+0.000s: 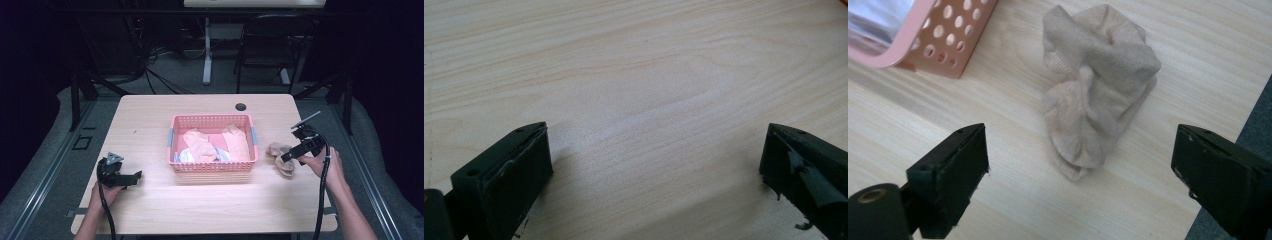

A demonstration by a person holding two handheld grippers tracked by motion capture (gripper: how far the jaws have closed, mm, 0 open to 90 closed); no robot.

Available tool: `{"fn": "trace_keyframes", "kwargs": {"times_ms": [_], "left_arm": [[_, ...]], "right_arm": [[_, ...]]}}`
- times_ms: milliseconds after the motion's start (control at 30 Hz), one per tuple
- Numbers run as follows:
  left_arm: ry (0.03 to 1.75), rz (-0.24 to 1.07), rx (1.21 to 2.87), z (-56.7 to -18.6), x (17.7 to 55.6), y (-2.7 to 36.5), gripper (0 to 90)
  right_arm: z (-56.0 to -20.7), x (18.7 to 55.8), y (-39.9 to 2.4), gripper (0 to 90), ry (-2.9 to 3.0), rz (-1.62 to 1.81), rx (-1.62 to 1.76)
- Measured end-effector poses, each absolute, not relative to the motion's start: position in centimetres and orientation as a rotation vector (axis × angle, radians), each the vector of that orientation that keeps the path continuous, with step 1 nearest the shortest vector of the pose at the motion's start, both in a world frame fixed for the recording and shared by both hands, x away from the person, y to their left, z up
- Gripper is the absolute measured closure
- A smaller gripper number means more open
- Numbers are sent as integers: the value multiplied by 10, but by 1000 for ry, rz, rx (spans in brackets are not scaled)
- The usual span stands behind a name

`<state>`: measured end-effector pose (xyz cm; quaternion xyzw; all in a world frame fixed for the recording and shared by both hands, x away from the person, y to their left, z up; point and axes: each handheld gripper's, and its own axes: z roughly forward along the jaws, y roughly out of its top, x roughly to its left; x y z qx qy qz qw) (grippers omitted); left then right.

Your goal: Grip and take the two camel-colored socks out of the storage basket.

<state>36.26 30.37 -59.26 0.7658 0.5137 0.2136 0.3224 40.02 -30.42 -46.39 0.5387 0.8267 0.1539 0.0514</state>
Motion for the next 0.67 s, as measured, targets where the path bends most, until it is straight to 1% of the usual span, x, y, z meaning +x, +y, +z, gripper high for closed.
{"fn": "trace_keyframes", "kwargs": {"times_ms": [133, 167, 267, 500, 667], "left_arm": [[1348, 561, 2011, -593, 363, 304, 0], [1349, 561, 2010, -593, 363, 304, 0], [1349, 561, 2011, -593, 363, 304, 0], [1349, 560, 2011, -593, 363, 304, 0], [1348, 558, 2012, -593, 363, 304, 0]], "right_arm": [[-467, 380, -304, 46, 2522, 473, 1585], [-467, 380, -304, 46, 2522, 473, 1585], [-477, 365, -303, 43, 2538, 472, 1570], [-496, 357, -304, 46, 2548, 453, 1593], [-505, 360, -309, 53, 2587, 405, 1587]]}}
